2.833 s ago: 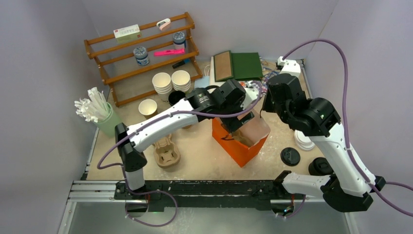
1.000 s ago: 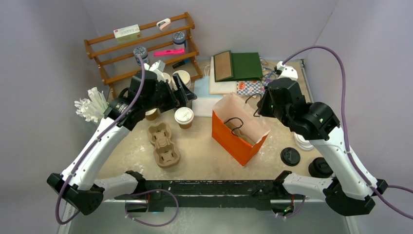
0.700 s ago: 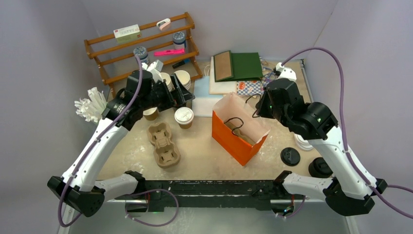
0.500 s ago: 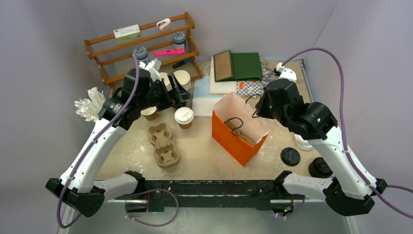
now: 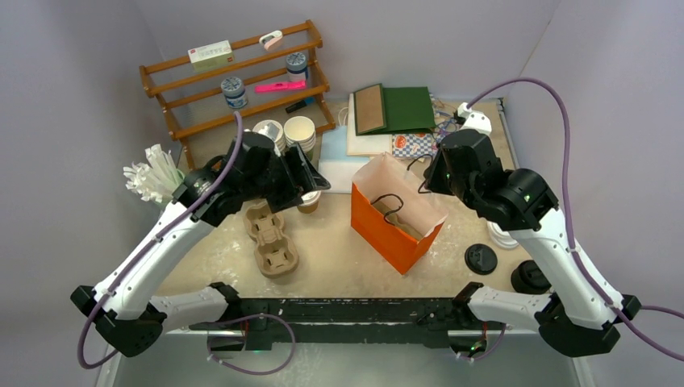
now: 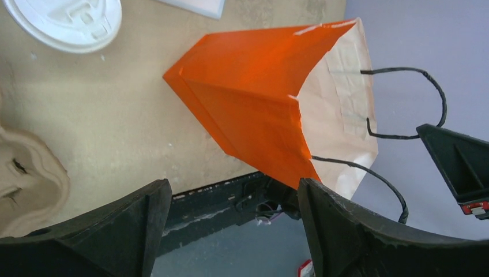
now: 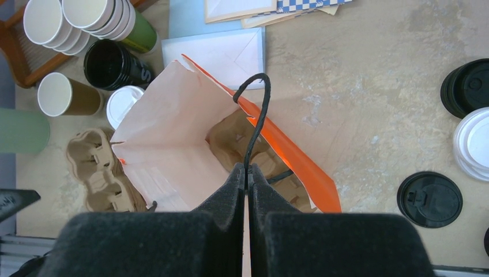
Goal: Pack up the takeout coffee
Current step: Adjust the takeout bag at the center of the board.
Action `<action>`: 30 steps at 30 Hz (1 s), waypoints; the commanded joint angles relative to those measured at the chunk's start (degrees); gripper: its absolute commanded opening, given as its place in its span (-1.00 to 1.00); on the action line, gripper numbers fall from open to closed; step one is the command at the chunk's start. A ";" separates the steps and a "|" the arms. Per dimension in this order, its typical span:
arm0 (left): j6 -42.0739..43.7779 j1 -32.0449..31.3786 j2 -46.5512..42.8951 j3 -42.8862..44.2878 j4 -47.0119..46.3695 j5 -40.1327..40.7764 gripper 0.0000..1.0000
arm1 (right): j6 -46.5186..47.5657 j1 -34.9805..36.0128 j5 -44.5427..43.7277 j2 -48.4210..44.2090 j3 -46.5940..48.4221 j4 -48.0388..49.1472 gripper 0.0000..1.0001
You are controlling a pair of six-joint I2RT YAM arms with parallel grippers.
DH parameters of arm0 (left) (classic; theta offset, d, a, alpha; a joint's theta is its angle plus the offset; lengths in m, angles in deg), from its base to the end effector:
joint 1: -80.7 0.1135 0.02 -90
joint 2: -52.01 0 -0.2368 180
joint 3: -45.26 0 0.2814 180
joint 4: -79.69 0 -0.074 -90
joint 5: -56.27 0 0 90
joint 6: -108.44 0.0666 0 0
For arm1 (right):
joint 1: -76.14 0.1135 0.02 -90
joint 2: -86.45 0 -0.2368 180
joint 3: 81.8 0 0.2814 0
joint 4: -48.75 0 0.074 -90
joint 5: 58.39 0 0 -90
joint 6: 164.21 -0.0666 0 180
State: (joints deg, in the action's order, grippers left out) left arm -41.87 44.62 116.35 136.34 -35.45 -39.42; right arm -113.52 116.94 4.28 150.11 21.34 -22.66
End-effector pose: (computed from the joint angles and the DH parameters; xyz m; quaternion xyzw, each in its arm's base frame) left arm 0.2217 -0.1697 0.3670 -0.1673 0.8827 -0.3554 0.2580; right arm 0.2056 0.1370 0.4342 0.1036 0.8510 0.1454 0.4939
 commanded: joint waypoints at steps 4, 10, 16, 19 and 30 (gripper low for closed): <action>-11.73 -4.33 -0.92 -1.41 1.62 7.28 0.67 | 2.06 -0.09 -0.43 1.64 2.63 1.39 -1.00; -15.14 -6.53 2.28 -0.80 -2.58 5.96 0.63 | 2.59 -0.06 -0.40 2.33 3.31 0.72 -1.00; -25.60 -9.89 5.86 -1.36 -4.52 6.63 0.65 | 2.40 -0.10 0.24 2.12 3.12 0.91 -1.00; -30.33 -12.21 7.99 -0.65 -5.20 8.10 0.65 | 2.15 -0.06 0.23 1.76 2.75 1.19 -1.00; -31.53 -15.43 14.96 3.36 -9.55 10.50 0.60 | 2.43 -0.10 -0.11 0.42 2.67 1.73 -1.00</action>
State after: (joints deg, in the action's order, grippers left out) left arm -71.62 29.56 130.49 135.77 -42.72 -31.53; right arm -111.54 116.94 4.37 151.37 22.54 -21.91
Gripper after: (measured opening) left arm 0.818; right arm 0.008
